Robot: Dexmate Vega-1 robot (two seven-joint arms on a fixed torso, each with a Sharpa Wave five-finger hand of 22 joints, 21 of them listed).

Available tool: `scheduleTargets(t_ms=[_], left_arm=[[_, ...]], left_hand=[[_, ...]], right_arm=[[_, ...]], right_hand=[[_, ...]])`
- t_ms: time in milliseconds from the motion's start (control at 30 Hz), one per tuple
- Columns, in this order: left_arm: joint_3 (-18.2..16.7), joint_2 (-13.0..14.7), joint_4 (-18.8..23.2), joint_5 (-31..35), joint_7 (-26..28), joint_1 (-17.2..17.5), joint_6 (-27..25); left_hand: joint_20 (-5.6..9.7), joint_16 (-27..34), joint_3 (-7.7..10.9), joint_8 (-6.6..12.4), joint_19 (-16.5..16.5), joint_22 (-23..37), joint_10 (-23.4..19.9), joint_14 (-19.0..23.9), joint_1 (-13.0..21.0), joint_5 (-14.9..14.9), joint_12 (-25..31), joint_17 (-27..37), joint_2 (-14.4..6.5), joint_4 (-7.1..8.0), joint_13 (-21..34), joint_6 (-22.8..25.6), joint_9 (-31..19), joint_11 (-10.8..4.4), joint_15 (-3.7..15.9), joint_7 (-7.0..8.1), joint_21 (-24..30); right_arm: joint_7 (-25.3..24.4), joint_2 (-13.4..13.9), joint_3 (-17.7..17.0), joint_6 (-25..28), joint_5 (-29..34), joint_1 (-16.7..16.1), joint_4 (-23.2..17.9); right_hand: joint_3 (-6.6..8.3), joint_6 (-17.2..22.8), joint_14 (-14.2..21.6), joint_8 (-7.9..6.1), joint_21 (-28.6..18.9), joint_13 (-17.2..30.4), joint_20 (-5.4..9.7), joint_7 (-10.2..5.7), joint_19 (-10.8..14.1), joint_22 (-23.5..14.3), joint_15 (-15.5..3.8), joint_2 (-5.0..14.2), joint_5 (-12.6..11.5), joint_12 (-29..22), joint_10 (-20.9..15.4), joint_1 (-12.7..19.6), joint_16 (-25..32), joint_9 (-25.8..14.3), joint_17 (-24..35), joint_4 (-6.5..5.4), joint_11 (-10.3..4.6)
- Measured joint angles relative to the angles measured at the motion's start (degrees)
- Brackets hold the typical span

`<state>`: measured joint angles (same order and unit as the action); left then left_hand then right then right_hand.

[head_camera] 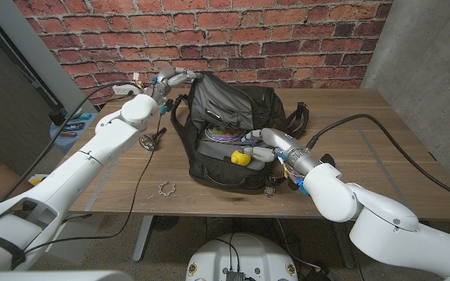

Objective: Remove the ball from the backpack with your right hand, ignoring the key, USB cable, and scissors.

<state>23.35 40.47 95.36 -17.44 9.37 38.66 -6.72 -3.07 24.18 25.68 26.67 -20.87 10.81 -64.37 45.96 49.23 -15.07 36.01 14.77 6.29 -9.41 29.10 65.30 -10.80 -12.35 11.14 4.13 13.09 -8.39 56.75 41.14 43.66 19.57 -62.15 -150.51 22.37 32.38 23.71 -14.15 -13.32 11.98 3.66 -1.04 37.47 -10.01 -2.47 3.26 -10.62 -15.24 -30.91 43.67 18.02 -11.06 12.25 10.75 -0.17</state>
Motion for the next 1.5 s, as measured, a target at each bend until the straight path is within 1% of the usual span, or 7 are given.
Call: scheduleTargets(t_ms=[333,367,400,567,700,800,1500], left_arm=[[-0.02,-0.36,-0.51,-0.65,0.16,-0.08,-0.05],[-0.02,-0.44,-0.63,-0.70,0.20,-0.14,-0.05],[-0.02,-0.45,-0.65,-0.79,0.27,-0.14,-0.05],[0.05,-0.93,-1.32,-1.15,0.36,-0.35,-0.04],[0.11,-1.18,-1.72,-1.39,0.44,-0.42,0.09],[0.13,-1.38,-1.91,-1.71,0.53,-0.42,0.35],[-0.27,-2.12,-2.69,-3.21,1.32,-0.02,1.46]], left_hand=[[0.00,0.00,0.00,-0.49,0.00,-0.01,-0.21,0.00,0.00,0.00,-0.21,0.00,0.00,0.00,-0.01,0.07,0.00,0.21,0.00,0.08,0.00],[0.00,0.00,0.00,-0.49,0.00,0.00,-0.30,0.00,0.00,0.00,-0.21,0.00,0.00,0.00,-0.01,0.05,0.00,0.30,0.00,0.06,0.00],[0.00,0.00,0.00,-0.49,0.00,0.00,-0.30,0.00,0.00,0.00,-0.21,0.00,0.00,0.00,-0.01,-0.03,0.00,0.30,0.00,-0.03,0.00],[0.00,0.00,0.00,-0.49,0.00,-0.01,-0.30,0.00,0.00,0.00,-0.21,0.00,0.00,0.00,0.27,-0.14,0.00,0.30,0.00,-0.13,0.00],[0.00,0.00,0.00,-0.49,0.00,-0.01,-0.30,0.00,0.00,-0.20,-0.21,-0.01,0.00,0.00,0.27,-0.13,0.00,0.30,0.00,-0.13,0.00],[0.00,0.00,0.00,-0.49,0.00,-0.01,-0.30,0.00,0.00,-0.22,-0.42,-0.01,0.00,0.00,0.26,-0.13,-0.21,0.30,0.00,-0.12,0.00],[-0.11,-0.24,0.00,-0.82,0.11,-0.02,-0.30,-0.32,0.00,-0.22,-0.64,0.22,0.00,0.00,0.53,-0.01,-0.27,0.30,-0.31,-0.22,0.00]], right_arm=[[4.10,-0.71,1.22,0.38,6.04,1.12,0.82],[4.74,-2.34,3.32,0.43,6.95,3.38,2.34],[4.79,-2.64,3.65,0.44,6.98,3.74,2.57],[7.72,-3.76,4.44,0.62,10.89,4.88,3.20],[9.66,-4.92,5.66,0.63,13.62,5.66,4.31],[10.86,-5.72,6.19,0.64,15.31,6.08,4.95],[17.95,-11.10,7.69,0.17,23.81,5.70,6.83]], right_hand=[[0.00,0.30,0.49,0.50,0.00,0.00,-0.09,-0.30,0.68,-0.01,-0.06,-0.45,0.00,0.22,-0.18,1.06,0.30,0.00,0.00,0.00,-0.18],[0.00,0.41,0.61,0.50,0.00,0.00,-0.09,-0.41,0.68,-0.01,0.05,-0.45,0.00,0.22,-0.18,1.05,0.30,0.00,0.01,0.00,-0.18],[0.00,0.49,0.68,0.50,0.00,0.00,-0.10,-0.49,0.70,-0.01,0.13,-0.35,0.00,0.22,-0.21,1.39,0.30,0.00,0.01,0.00,-0.21],[-0.01,0.49,0.98,0.50,0.00,0.00,-0.06,-0.49,1.11,0.00,-0.17,-0.66,0.00,0.22,-0.61,1.75,0.30,0.00,0.01,-0.01,-0.61],[-0.17,0.60,0.98,0.50,0.00,0.00,0.03,-1.48,1.20,0.00,-0.17,-0.98,0.00,0.22,-1.05,2.49,0.30,0.00,0.09,-0.17,-1.67],[-0.17,0.88,0.98,0.50,0.00,0.00,0.03,-1.76,1.19,0.00,-0.17,-1.10,0.00,0.22,-1.20,2.84,0.30,0.00,0.16,-0.17,-1.81],[-0.64,1.08,1.72,0.50,0.00,0.00,0.03,-1.94,1.19,0.01,-0.27,-0.89,0.00,0.47,-1.50,3.48,0.90,0.00,0.42,-0.65,-2.11]])
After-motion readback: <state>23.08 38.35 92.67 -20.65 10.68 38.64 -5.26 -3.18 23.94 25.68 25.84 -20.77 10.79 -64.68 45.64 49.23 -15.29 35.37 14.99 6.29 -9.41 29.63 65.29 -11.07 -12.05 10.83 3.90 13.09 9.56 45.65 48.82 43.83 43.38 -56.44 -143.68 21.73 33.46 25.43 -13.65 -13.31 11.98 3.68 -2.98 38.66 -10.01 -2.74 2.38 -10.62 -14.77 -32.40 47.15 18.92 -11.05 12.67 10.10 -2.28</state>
